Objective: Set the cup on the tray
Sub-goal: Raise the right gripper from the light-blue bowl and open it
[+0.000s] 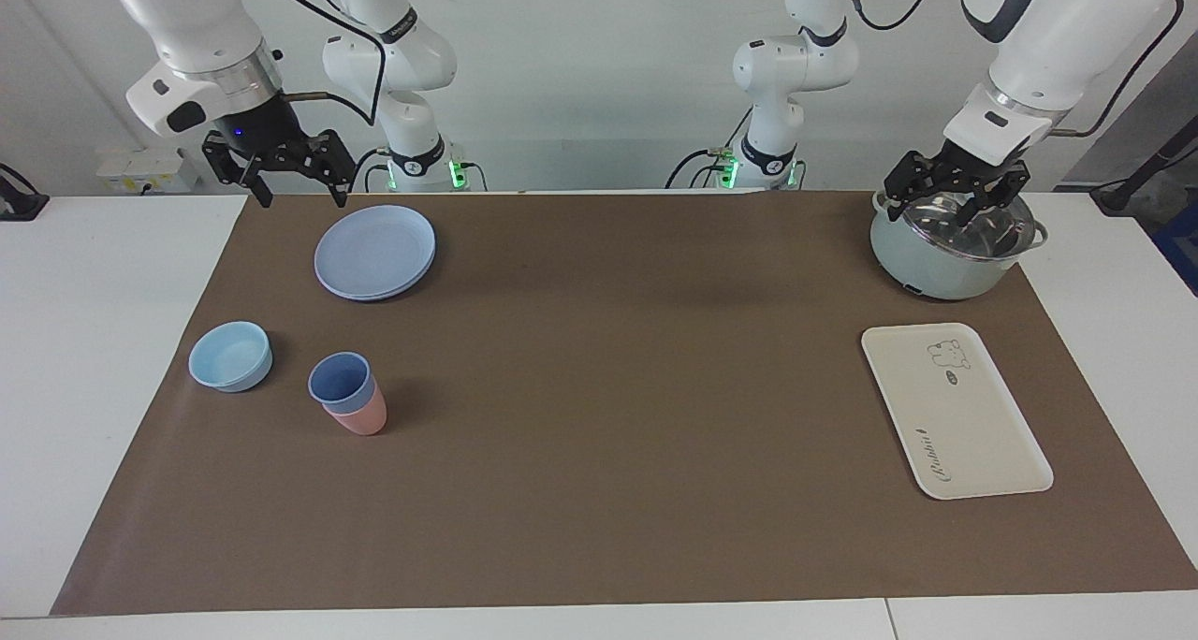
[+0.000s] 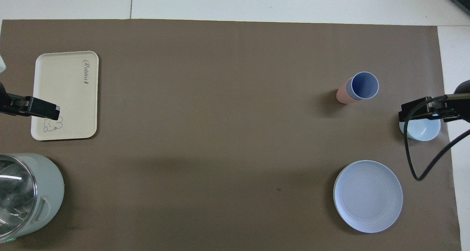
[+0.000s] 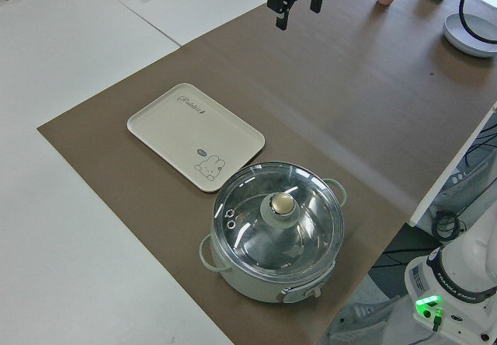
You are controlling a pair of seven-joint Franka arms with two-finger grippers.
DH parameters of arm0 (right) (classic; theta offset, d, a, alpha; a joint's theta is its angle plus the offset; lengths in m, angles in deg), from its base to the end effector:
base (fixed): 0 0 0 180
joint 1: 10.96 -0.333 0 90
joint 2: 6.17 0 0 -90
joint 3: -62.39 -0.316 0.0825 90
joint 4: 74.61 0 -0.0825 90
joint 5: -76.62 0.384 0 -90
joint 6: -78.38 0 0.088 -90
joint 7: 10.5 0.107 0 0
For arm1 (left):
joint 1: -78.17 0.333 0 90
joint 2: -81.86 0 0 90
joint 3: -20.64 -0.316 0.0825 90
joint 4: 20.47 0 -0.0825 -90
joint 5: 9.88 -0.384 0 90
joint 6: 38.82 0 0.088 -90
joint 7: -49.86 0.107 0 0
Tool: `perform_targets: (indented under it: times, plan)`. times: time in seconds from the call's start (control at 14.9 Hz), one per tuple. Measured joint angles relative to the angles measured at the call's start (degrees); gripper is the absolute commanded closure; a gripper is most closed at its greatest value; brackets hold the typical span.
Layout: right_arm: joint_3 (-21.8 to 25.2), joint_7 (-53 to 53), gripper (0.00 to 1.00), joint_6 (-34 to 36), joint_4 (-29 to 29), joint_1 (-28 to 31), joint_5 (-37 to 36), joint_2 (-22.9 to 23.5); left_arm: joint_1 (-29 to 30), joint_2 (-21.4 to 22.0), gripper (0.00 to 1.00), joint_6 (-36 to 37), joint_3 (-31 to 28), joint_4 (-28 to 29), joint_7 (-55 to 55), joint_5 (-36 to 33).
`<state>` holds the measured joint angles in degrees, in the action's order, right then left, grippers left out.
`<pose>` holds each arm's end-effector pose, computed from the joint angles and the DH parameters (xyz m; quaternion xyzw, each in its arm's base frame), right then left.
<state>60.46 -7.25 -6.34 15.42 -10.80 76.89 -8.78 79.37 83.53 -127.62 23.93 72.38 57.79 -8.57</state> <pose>0.5305 0.0174 0.6411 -0.9996 0.0128 0.0236 0.0006 0.5419 -0.0227 0.6153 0.9959 -0.0873 -0.0202 0.0116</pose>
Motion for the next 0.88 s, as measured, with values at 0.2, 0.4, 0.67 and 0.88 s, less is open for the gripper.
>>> perform_targets:
  times: [0.2, 0.4, 0.67, 0.88]
  plan:
    - [0.45, -0.27, 0.09, -1.08, -0.02, 0.43, 0.0, -0.05, 0.0, 0.0, 0.0, 0.0, 0.0, 0.0, 0.0, 0.0]
    - [0.81, 4.26, 0.1, -4.44, -0.03, 1.1, 0.0, 0.45, 0.0, 0.0, 0.0, 0.0, 0.0, 0.0, 0.0, 0.0]
    - [0.93, 16.6, 0.11, -10.05, -1.75, 2.53, -0.01, 5.2, 0.0, 0.0, 0.0, 0.0, 0.0, 0.0, 0.0, 0.0]
    - [0.98, 20.86, 0.12, -11.16, -9.12, 4.38, 0.05, 13.69, 0.0, 0.0, 0.0, 0.0, 0.0, 0.0, 0.0, 0.0]
